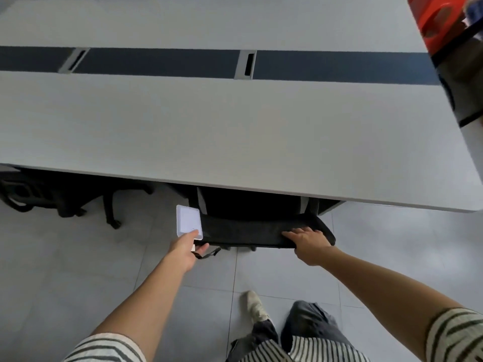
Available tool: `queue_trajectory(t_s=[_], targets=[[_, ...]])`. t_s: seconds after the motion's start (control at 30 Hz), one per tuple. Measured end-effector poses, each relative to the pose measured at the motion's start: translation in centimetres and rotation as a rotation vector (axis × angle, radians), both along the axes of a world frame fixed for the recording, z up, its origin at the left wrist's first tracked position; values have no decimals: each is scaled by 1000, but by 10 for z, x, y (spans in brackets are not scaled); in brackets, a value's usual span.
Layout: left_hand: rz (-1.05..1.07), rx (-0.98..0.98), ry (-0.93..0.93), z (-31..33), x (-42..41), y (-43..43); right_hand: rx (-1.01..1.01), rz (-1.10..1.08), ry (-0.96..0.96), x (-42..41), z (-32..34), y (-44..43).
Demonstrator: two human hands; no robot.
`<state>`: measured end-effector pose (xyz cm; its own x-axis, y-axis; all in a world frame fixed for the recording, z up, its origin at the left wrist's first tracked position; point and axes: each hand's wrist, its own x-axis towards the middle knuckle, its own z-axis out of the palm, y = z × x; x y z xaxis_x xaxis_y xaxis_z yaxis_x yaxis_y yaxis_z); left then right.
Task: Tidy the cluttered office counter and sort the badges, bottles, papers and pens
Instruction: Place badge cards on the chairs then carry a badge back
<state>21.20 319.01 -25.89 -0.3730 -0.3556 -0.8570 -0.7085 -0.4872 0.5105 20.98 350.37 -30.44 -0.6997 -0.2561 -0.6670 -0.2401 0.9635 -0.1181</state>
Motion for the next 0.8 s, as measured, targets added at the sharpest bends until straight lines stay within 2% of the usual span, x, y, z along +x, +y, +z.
queue_trajectory(t_s=[0.13,0.23,0.57,0.8], targets=[[116,-56,98,-4,-27,-15,-24,67,-65,-26,13,-17],[126,-132,145,-2,-38,-26,-42,149,-83,-39,18,-37],[-21,-187,64,18,-38,-65,-8,306,-299,-87,27,-87],[98,-188,171,62,17,-141,-127,388,-154,-118,54,-204]])
